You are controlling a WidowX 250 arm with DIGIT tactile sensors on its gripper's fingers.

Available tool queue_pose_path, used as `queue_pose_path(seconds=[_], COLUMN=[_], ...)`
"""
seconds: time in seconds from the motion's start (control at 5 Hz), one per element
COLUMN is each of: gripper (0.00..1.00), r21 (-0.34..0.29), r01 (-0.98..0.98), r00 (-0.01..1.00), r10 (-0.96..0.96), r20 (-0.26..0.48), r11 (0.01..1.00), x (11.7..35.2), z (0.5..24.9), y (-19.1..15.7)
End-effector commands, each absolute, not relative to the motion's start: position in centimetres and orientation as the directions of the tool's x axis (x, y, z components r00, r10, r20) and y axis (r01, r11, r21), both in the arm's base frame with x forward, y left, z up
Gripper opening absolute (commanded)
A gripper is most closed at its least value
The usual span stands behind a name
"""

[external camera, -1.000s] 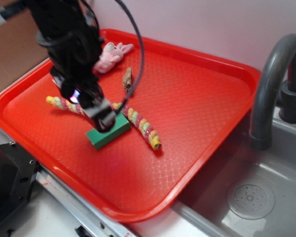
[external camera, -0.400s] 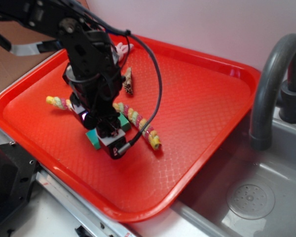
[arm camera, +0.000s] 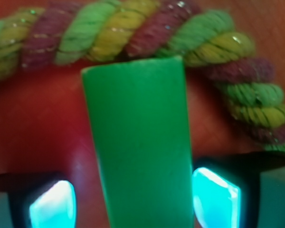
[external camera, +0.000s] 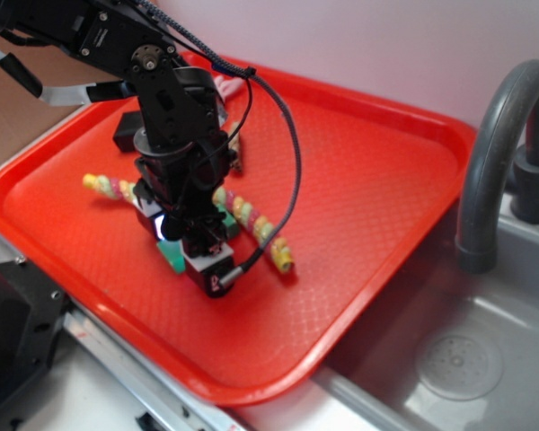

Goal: Grab the green block.

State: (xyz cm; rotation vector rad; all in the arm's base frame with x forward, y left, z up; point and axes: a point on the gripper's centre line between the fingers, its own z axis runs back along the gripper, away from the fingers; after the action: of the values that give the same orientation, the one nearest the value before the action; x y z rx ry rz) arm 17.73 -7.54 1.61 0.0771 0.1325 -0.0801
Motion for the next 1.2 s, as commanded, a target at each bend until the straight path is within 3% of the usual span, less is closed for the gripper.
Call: queue_pose_path(seconds=[0.0, 0.2, 0.4, 0.6, 0.8, 1.0], gripper=[0.0, 0.0, 0.0, 0.0, 0.0, 0.0], r21=[0.09, 0.107, 0.088, 0.044, -0.018, -0.027], r01=[0.086, 0.101, 0.102, 0.019, -0.026, -0.096], r00=[0.99, 0.989, 0.992, 0.999, 0.992, 0.977], r10=[-0.074, -0.088, -0.095, -0.021, 0.028, 0.099], r20=[-0.124, -0.119, -0.08, 0.045, 0.127, 0.189], r11=[0.992, 0.989, 0.991, 0.999, 0.999, 0.995], x=[17.7, 17.8, 18.4, 18.9, 18.1, 16.3], z=[0.9, 0.9, 3.8, 8.8, 13.8, 18.7], y=[-7.5, -7.5, -7.2, -5.0, -2.7, -0.7])
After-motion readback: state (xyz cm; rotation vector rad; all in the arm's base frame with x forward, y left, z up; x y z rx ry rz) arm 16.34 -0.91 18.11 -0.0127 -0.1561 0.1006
